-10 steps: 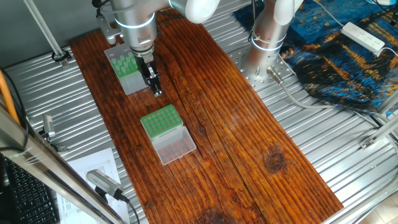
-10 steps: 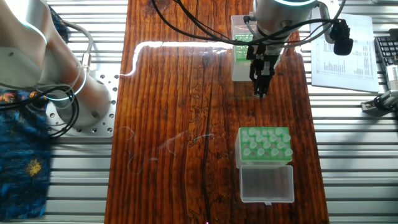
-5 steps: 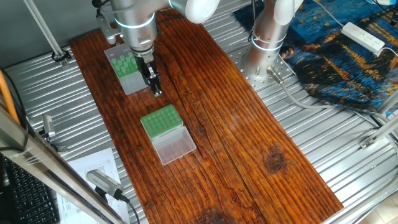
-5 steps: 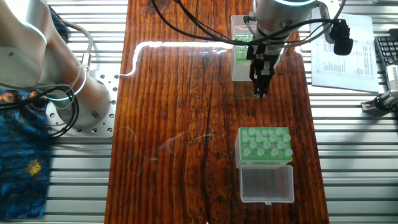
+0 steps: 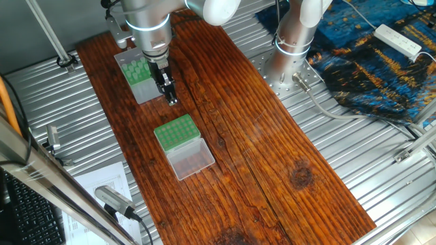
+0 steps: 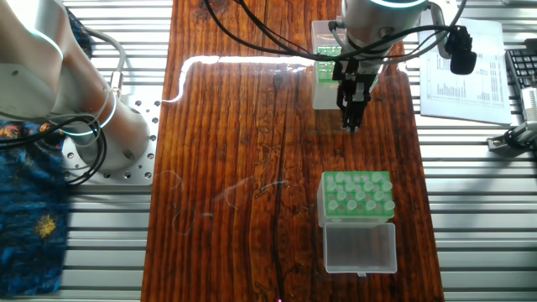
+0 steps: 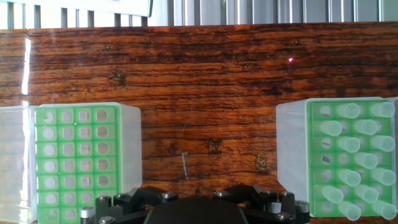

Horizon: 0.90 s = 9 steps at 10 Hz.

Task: Transfer all large pipette tips from one holder to another

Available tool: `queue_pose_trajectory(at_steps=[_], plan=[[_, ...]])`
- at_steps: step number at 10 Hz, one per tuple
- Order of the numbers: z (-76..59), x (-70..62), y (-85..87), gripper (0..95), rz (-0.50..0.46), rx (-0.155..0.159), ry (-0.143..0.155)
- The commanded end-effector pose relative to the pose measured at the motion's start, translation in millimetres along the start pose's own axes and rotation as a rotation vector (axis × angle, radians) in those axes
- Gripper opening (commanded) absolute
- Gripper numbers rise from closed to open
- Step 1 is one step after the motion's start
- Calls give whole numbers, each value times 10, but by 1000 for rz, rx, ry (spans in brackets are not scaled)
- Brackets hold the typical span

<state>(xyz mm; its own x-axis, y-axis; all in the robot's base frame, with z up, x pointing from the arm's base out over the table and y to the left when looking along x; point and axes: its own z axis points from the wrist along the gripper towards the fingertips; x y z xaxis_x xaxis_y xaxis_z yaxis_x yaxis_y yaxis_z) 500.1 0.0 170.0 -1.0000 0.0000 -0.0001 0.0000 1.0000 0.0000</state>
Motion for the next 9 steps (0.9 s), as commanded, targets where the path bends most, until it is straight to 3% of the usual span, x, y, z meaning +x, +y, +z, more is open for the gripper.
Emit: queue_pose_trajectory(at_steps=[1,3,9], plan=[[0,-6,0,0,-212,13,6],[-25,-37,4,0,-210,35,12],[-42,-55,3,0,-193,48,7]])
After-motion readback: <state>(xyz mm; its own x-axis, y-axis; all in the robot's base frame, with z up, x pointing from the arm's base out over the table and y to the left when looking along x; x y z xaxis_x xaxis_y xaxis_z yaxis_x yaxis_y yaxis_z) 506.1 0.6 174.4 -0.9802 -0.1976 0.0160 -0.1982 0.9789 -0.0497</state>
